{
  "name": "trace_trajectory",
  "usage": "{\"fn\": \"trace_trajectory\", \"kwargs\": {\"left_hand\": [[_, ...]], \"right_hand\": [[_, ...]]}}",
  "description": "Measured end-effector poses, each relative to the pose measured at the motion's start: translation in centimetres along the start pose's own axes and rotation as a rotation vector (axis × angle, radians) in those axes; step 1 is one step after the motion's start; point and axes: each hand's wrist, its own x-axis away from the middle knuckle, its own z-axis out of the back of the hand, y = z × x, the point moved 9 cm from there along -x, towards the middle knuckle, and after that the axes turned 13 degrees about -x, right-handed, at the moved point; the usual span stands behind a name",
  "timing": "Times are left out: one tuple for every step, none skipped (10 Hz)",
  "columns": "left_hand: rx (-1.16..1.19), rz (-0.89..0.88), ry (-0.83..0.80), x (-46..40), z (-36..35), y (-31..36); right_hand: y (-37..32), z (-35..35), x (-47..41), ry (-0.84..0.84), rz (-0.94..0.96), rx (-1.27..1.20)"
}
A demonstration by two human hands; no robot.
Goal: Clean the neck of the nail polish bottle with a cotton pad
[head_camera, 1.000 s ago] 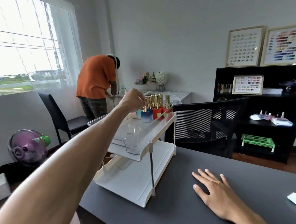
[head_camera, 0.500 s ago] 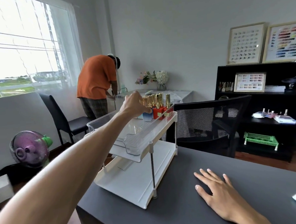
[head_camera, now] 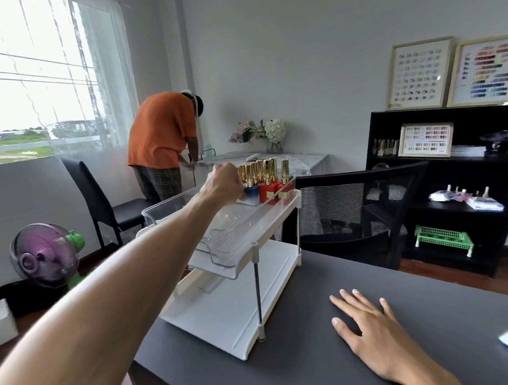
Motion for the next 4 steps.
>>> {"fn": "trace_trajectory", "kwargs": {"left_hand": [[-0.023, -0.006, 0.010, 0.0, 0.1, 0.2], [-0.039, -0.015, 0.025, -0.2, 0.0, 0.2], [-0.044, -0.034, 0.029, 0.1, 0.4, 0.2], [-0.056, -0.067, 0.051, 0.4, 1.9, 0.9]], "right_hand": [[0.0, 0.0, 0.0, 0.003, 0.000, -0.002], [-0.1, 0.1, 0.0, -0.003, -0.002, 0.012], [0.2, 0.1, -0.1, -0.001, -0.012, -0.001], [0.0, -0.1, -0.3, -0.013, 0.003, 0.007]]}}
